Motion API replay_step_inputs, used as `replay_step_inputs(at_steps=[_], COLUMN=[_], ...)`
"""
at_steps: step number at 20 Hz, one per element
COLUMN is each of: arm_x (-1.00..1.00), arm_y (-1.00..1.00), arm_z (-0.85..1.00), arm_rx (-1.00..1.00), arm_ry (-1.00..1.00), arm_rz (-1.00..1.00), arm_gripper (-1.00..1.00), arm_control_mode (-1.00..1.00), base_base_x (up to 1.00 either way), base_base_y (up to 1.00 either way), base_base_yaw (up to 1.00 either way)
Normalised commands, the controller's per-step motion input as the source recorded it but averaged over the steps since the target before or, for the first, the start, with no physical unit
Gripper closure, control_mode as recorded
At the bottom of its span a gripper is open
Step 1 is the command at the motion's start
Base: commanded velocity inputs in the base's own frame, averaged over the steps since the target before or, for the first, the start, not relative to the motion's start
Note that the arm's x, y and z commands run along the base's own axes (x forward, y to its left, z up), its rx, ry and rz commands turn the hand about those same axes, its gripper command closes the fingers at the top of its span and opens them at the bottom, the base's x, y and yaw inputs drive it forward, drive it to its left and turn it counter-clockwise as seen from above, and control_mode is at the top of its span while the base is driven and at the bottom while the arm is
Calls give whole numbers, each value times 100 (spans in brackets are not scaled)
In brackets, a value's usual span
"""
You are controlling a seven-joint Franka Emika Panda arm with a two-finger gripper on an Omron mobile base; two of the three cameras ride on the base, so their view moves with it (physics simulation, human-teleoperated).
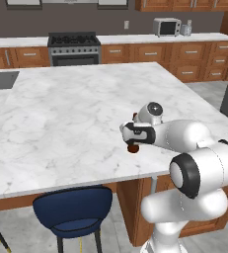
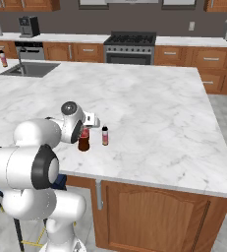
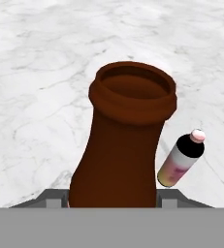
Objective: Place the large bottle from the dining counter next to the other large bottle outside the sink, and place the small bottle from the dining counter next to the other small bottle inside the sink.
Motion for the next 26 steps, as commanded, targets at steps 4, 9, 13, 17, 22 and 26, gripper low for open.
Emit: replay_step_inputs(at_steps=[4,9,13,17,22,26], arm_x=[0,0,0,0,0,0], arm_y=[0,0,0,0,0,0], arm_z=[0,0,0,0,0,0], arm_rx=[0,0,0,0,0,0], arm_ry=[0,0,0,0,0,0], arm_rz=[0,0,0,0,0,0], arm_gripper=[100,100,100,100,100,100], arm_control_mode=[100,100,100,100,100,100], base_base_x=[-4,-46,-60,-60,-16,0], base_base_y=[0,0,0,0,-8,-41], base_base_yaw=[0,0,0,0,1,0])
